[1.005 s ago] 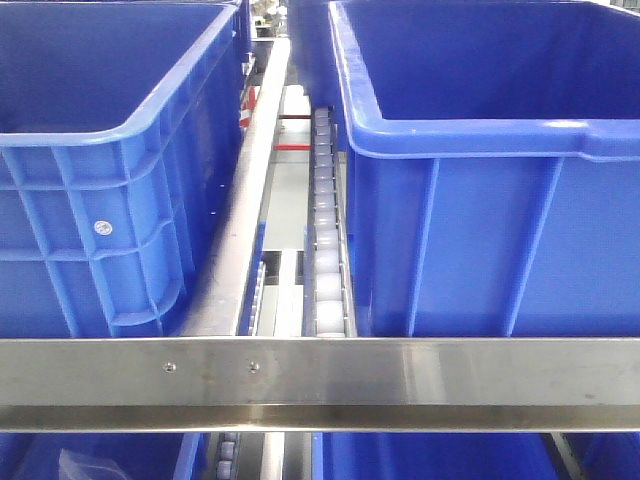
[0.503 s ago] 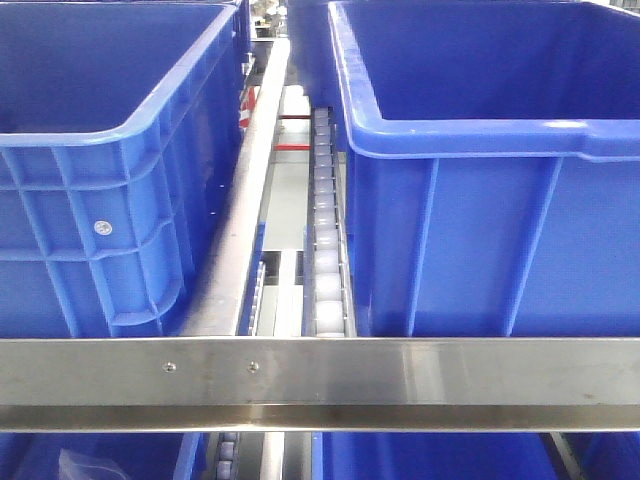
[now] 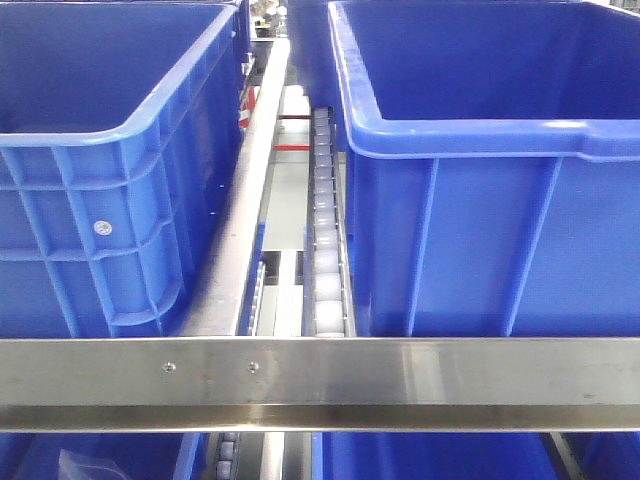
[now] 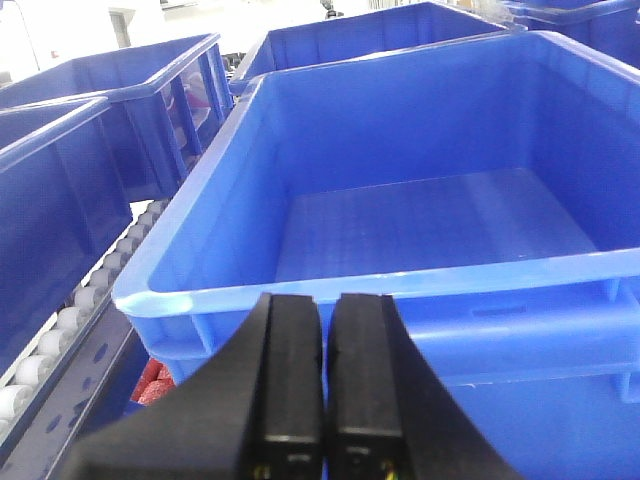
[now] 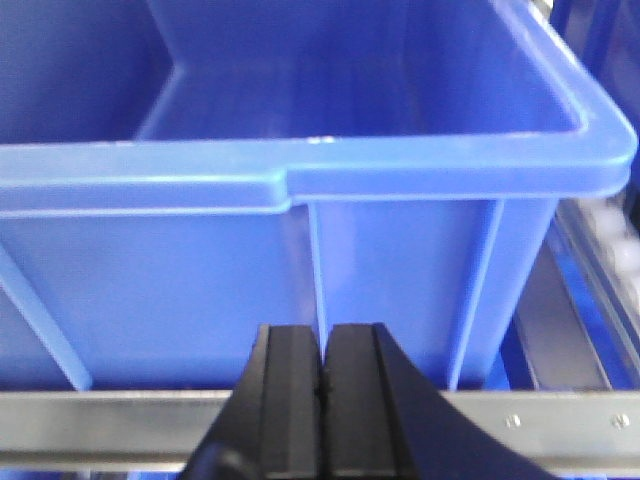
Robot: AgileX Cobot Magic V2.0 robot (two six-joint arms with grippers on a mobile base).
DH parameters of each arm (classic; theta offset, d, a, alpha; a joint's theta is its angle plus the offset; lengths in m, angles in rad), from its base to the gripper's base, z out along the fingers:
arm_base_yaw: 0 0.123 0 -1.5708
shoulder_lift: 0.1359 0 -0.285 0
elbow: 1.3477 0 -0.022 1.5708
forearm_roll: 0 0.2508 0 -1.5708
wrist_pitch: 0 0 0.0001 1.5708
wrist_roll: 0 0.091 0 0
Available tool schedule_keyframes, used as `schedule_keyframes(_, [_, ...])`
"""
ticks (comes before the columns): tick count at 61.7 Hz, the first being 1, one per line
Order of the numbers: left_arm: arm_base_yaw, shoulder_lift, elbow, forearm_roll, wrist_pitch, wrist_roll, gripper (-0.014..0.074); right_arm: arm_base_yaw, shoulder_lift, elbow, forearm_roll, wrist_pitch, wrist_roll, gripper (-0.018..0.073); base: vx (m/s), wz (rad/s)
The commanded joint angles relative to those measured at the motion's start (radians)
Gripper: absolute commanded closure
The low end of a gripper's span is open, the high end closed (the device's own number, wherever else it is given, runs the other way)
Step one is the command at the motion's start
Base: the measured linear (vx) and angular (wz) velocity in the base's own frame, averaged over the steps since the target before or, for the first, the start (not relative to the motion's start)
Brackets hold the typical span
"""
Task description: Pick red cube and place on left shelf
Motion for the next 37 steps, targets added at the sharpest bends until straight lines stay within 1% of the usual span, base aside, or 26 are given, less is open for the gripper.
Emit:
schedule_keyframes(1, [-0.007, -0.015, 0.022, -0.005, -0.09, 0.001, 0.0491, -0.005, -0.017, -0.012, 0.002, -0.113, -0.007, 0.0503, 0.0, 0.0])
schedule_keyframes(9, [-0.007, -0.015, 0.022, -0.005, -0.09, 0.001, 0.0491, -0.009, -0.064, -0.012, 0.002, -0.107, -0.007, 0.0503, 0.0, 0.0])
schedule_keyframes(20, [-0.007, -0.015, 0.022, -0.005, -0.09, 0.001, 0.0491, -0.041, -0.139, -0.012, 0.002, -0.089, -0.007, 0.0503, 0.0, 0.0])
schedule_keyframes(37, [-0.011, -0.015, 0.022, -0.005, -0.09, 0.001, 0.0491, -0.054, -0.137, -0.012, 0.002, -0.089, -0.007, 0.0503, 0.0, 0.0])
